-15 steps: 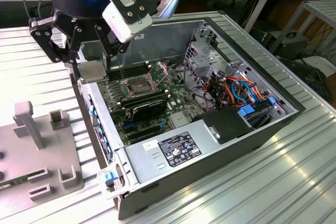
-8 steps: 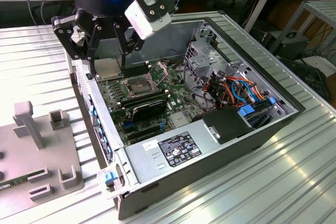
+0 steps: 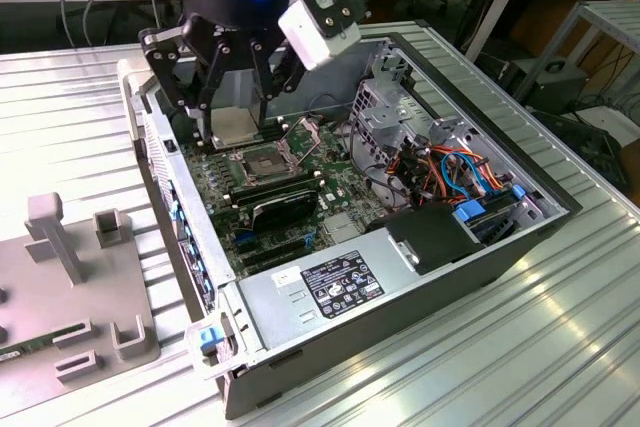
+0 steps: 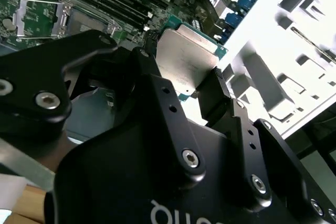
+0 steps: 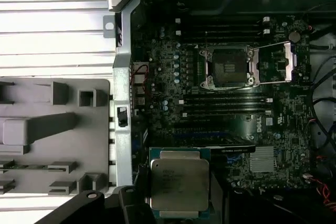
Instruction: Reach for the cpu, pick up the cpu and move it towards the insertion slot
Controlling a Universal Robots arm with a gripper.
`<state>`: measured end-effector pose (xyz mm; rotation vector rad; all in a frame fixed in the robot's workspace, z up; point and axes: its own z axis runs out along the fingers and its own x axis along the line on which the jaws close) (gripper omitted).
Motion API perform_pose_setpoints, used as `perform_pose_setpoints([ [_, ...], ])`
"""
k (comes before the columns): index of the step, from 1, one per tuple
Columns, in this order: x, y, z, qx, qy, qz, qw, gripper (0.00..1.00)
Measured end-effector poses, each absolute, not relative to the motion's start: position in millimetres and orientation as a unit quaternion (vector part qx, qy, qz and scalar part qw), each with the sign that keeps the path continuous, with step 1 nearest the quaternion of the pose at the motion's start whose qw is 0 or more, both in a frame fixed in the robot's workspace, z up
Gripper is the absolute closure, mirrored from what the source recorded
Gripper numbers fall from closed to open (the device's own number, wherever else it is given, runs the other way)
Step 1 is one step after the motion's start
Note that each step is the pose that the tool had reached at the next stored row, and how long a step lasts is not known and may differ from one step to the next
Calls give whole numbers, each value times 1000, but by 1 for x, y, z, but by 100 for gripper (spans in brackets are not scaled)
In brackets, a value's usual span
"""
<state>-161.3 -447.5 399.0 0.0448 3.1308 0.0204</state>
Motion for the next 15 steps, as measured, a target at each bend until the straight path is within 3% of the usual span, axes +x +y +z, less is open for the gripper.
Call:
perform_pose_setpoints([
  [15,-101,-447,398,14,1000,7,5,45],
])
